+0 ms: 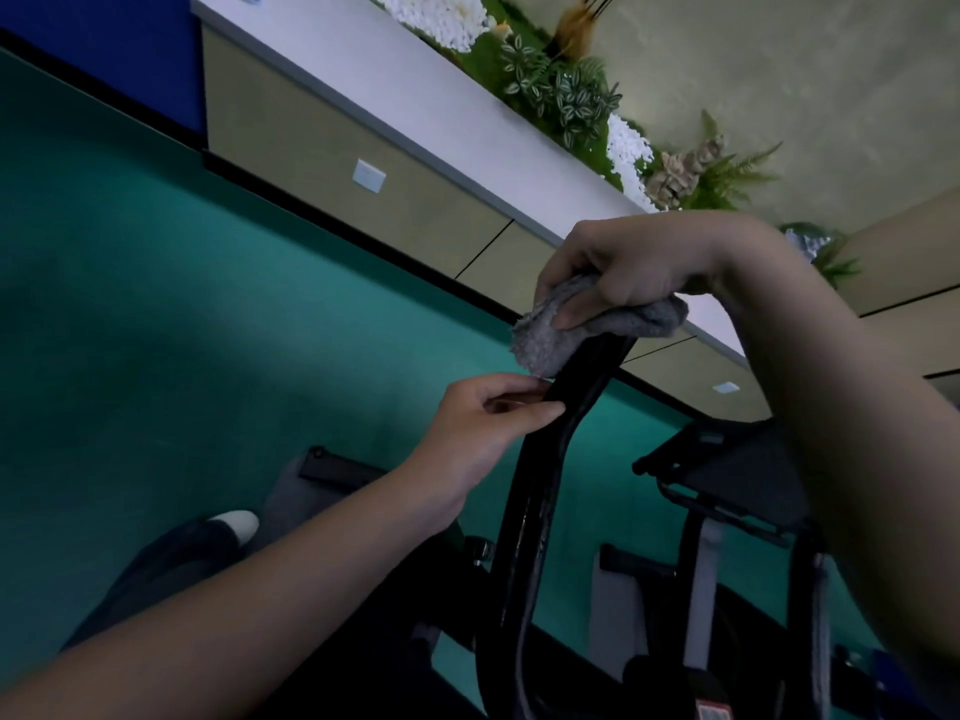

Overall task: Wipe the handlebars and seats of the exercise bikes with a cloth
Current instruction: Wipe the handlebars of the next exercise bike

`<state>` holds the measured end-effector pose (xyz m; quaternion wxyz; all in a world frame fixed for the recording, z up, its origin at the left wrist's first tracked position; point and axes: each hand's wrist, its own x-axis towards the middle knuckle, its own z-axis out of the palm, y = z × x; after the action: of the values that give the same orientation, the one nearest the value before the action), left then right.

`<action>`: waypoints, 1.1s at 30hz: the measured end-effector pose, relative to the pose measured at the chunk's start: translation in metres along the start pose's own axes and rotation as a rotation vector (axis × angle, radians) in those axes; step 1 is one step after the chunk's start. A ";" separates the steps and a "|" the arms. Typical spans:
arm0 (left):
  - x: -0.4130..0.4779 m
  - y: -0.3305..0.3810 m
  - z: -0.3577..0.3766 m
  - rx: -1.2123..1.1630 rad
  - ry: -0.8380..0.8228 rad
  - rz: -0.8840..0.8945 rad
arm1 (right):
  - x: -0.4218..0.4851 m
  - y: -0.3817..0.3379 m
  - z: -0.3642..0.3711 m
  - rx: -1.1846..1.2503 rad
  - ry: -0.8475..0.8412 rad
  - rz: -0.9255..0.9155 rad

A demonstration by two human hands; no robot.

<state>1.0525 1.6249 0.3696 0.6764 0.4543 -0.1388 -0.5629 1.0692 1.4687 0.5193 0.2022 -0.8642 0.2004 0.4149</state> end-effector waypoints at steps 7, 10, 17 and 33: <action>0.000 0.002 -0.001 0.045 0.020 0.009 | -0.002 0.001 0.002 0.017 0.064 0.040; 0.000 0.003 -0.001 0.094 0.030 0.017 | -0.002 -0.005 0.012 -0.097 0.079 0.002; 0.002 0.005 -0.002 0.043 -0.014 -0.022 | -0.020 -0.007 0.023 -0.084 0.189 -0.080; 0.005 0.017 -0.007 0.173 -0.072 -0.013 | -0.021 0.021 0.094 0.957 1.265 0.292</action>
<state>1.0696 1.6230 0.3772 0.6256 0.4914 -0.2080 -0.5692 0.9863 1.5034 0.4783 0.3423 -0.7202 0.5437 -0.2616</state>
